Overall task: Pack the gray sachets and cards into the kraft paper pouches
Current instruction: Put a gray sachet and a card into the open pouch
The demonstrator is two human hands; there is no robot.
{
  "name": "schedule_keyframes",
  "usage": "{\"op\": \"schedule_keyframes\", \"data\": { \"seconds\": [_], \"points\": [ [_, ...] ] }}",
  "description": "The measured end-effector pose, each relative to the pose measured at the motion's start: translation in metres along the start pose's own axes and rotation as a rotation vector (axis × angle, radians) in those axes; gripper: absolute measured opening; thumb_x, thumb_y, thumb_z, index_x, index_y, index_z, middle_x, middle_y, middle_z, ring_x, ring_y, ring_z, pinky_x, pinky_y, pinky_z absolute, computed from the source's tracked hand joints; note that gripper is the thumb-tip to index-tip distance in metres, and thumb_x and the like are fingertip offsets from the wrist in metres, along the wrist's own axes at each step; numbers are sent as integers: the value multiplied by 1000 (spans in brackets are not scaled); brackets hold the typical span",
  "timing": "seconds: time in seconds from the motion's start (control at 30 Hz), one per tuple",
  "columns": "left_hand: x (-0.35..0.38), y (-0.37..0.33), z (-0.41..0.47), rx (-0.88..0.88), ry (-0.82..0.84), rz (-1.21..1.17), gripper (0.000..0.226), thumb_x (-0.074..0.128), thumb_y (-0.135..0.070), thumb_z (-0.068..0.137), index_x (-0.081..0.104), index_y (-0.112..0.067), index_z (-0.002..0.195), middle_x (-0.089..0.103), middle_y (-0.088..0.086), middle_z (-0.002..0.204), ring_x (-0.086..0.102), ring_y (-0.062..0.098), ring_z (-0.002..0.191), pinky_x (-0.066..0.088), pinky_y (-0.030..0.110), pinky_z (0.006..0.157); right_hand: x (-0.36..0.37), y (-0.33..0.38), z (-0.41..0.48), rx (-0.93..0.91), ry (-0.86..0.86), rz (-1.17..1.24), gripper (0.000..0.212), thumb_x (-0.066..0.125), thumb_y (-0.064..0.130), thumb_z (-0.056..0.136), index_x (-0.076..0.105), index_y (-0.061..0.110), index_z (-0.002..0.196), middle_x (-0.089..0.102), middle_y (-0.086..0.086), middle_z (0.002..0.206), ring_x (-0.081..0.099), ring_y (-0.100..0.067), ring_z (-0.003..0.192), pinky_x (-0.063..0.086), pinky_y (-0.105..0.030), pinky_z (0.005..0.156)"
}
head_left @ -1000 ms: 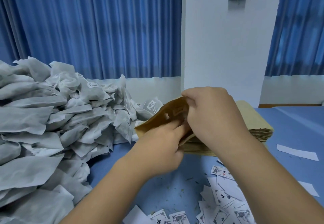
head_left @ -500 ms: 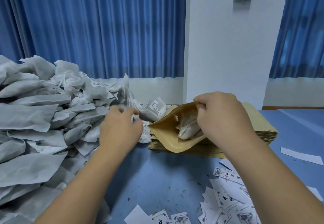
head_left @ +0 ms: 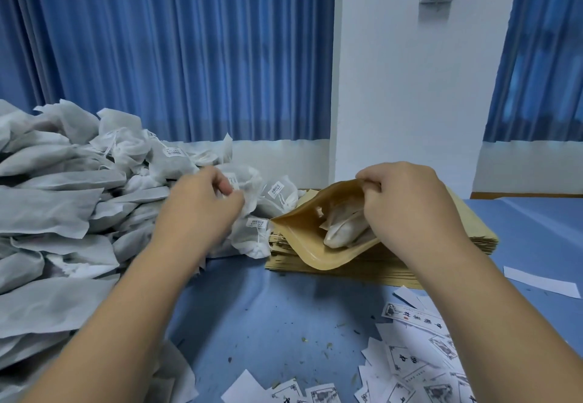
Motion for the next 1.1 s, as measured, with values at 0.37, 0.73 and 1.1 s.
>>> {"op": "schedule_keyframes", "data": {
  "seconds": [0.37,0.73,1.1],
  "points": [
    [-28,-107,-54,487,417,-88,23,68,-22,78,47,-24,68,51,-12,58,41,5,52,36,17,51,2,-3,-1,8,2,28,23,50,10,87,71,15,94,69,-7,100,59,-33,97,52,-41,82],
    [24,-121,-82,646,100,201,33,67,-17,72,51,-23,100,51,-3,98,56,27,73,38,32,50,-1,5,-1,-60,-15,25,23,49,16,89,71,18,93,68,-6,96,58,-31,91,52,-38,77],
    [54,-95,-76,466,100,368,16,52,-34,94,58,-28,107,54,-7,100,60,20,88,37,30,56,-1,17,-4,-163,-62,53,19,49,11,86,68,15,84,66,-5,81,57,-29,80,51,-36,69]
  ]
}}
Point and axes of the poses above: each hand's wrist, its own z-axis towards the middle knuckle, its own x-axis out of the palm, y = z × x, the point moved 9 cm from there along z, towards the middle knuckle
